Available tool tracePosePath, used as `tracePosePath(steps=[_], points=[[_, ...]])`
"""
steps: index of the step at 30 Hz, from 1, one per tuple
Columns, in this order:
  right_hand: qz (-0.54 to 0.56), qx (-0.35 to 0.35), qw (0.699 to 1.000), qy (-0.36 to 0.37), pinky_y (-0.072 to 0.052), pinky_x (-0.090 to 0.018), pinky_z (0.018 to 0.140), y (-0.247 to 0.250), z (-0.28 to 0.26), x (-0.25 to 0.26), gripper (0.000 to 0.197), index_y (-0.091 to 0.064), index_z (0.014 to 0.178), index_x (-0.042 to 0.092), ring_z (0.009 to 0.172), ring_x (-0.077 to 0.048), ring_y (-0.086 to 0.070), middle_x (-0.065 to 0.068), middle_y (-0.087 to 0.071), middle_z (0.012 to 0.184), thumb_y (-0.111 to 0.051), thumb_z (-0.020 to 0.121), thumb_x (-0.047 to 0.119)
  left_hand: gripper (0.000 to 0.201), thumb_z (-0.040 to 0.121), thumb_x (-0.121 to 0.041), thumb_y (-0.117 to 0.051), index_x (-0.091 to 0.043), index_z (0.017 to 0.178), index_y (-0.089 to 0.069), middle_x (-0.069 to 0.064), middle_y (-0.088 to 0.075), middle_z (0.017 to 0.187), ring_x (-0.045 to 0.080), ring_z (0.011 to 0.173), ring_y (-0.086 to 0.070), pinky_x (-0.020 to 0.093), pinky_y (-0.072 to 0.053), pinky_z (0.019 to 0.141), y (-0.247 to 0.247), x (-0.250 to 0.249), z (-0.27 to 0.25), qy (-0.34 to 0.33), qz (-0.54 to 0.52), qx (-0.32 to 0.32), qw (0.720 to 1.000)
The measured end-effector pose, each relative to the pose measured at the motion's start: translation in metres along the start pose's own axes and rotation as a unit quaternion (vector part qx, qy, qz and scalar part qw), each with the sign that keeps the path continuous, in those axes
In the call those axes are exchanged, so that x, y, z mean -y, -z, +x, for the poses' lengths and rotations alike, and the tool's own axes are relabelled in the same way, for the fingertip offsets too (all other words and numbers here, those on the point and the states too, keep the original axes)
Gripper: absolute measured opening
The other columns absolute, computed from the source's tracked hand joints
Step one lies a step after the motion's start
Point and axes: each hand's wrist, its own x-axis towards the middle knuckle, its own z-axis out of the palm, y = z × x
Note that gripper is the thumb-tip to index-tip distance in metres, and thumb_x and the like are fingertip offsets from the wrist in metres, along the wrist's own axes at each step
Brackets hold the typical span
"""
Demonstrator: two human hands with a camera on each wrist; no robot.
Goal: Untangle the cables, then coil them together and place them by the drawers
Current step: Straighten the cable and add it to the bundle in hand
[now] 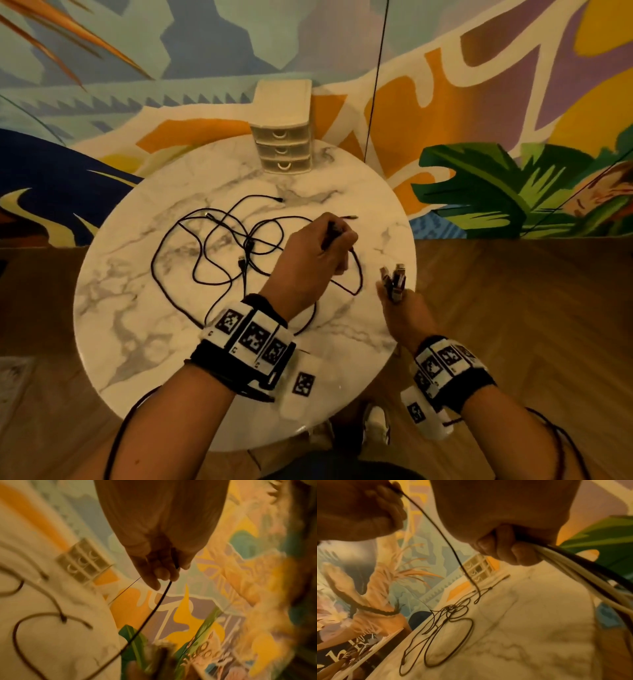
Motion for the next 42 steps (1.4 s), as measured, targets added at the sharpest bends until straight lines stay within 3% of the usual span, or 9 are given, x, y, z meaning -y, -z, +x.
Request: tracePosePath(steps=[3, 8, 13, 17, 25, 31, 34, 36, 42], points=[[0.153, -0.066, 0.982, 0.091, -0.039, -0.035, 0.066, 0.021, -0.008, 0.005, 0.037, -0.061, 0.075, 0.022, 0.066, -0.02, -0.05, -0.006, -0.059, 0.075, -0.039, 0.097, 0.041, 0.017, 0.095, -0.032, -0.049, -0.016, 0.09, -0.052, -0.006, -0.053, 0.063, 0.008, 0.057, -0.048, 0.027, -0.039, 0.057, -0.012, 0.001, 0.003, -0.023, 0.144, 0.062, 0.987], [0.238, 0.028, 0.954, 0.178, -0.042, -0.025, 0.07, 0.037, -0.03, 0.026, 0.032, -0.064, 0.068, 0.043, 0.071, 0.0, -0.052, 0.019, -0.061, 0.066, -0.047, 0.091, 0.028, 0.017, 0.099, -0.028, -0.043, -0.014, 0.095, -0.053, -0.014, -0.058, 0.065, 0.001, 0.061, -0.053, 0.019, -0.041, 0.059, -0.047, -0.01, 0.003, -0.053, 0.148, 0.118, 0.98], [0.248, 0.082, 0.94, 0.222, -0.038, -0.011, 0.052, 0.054, -0.031, 0.024, 0.044, -0.054, 0.064, 0.022, 0.047, 0.002, -0.05, 0.012, -0.06, 0.052, -0.039, 0.096, -0.004, 0.022, 0.101, -0.027, -0.037, -0.014, 0.099, -0.055, 0.001, -0.059, 0.076, 0.019, 0.074, -0.054, 0.036, -0.044, 0.072, -0.063, -0.02, 0.005, -0.103, 0.176, 0.149, 0.967], [0.187, 0.077, 0.958, 0.203, -0.041, -0.018, 0.061, 0.055, -0.028, 0.017, 0.046, -0.053, 0.057, 0.024, 0.051, 0.002, -0.056, 0.008, -0.055, 0.048, -0.046, 0.095, -0.001, 0.025, 0.101, -0.024, -0.038, -0.014, 0.104, -0.06, -0.017, -0.045, 0.076, 0.017, 0.083, -0.046, 0.032, -0.036, 0.077, -0.073, -0.017, 0.001, -0.151, 0.176, 0.122, 0.965], [0.247, -0.004, 0.94, 0.235, -0.036, -0.018, 0.058, 0.065, -0.033, 0.027, 0.047, -0.061, 0.064, 0.029, 0.053, -0.001, -0.047, 0.02, -0.055, 0.057, -0.035, 0.101, 0.018, 0.032, 0.088, -0.021, -0.047, -0.025, 0.119, -0.055, -0.004, -0.053, 0.099, 0.008, 0.071, -0.048, 0.021, -0.043, 0.071, -0.081, -0.004, 0.008, -0.107, 0.01, -0.011, 0.994], [0.262, -0.054, 0.952, 0.15, -0.047, -0.047, 0.085, 0.085, -0.018, 0.023, 0.045, -0.047, 0.06, 0.02, 0.079, -0.02, -0.063, 0.0, -0.067, 0.076, -0.029, 0.096, 0.04, 0.02, 0.093, -0.023, -0.055, -0.018, 0.112, -0.059, 0.0, -0.061, 0.108, 0.009, 0.082, -0.056, 0.02, -0.04, 0.073, -0.095, 0.079, -0.004, 0.047, 0.176, 0.29, 0.94], [0.466, -0.017, 0.878, 0.107, -0.05, -0.038, 0.055, 0.101, -0.025, 0.031, 0.047, -0.034, 0.057, 0.012, 0.043, -0.023, -0.038, -0.011, -0.037, 0.048, -0.033, 0.1, 0.03, 0.028, 0.097, -0.03, -0.046, -0.009, 0.107, -0.062, 0.009, -0.063, 0.11, 0.024, 0.102, -0.058, 0.027, -0.04, 0.085, -0.075, 0.131, -0.012, 0.077, 0.287, 0.231, 0.927], [0.499, -0.029, 0.86, 0.1, -0.028, -0.024, 0.039, 0.112, -0.023, 0.026, 0.046, -0.025, 0.057, 0.015, 0.038, -0.015, -0.019, -0.003, -0.022, 0.045, -0.034, 0.1, 0.03, 0.038, 0.093, -0.032, -0.04, -0.006, 0.109, -0.063, 0.015, -0.062, 0.111, 0.031, 0.105, -0.057, 0.033, -0.04, 0.09, -0.044, 0.153, -0.01, 0.093, 0.348, 0.141, 0.922], [0.472, -0.18, 0.854, 0.125, -0.015, -0.026, 0.039, 0.127, -0.011, 0.003, 0.048, -0.033, 0.052, 0.023, 0.038, -0.011, -0.021, 0.007, -0.028, 0.044, -0.043, 0.097, 0.035, 0.045, 0.099, -0.038, -0.034, -0.009, 0.081, -0.064, 0.011, -0.065, 0.078, 0.029, 0.076, -0.06, 0.034, -0.042, 0.069, 0.004, 0.115, 0.01, 0.115, 0.257, -0.085, 0.956]])
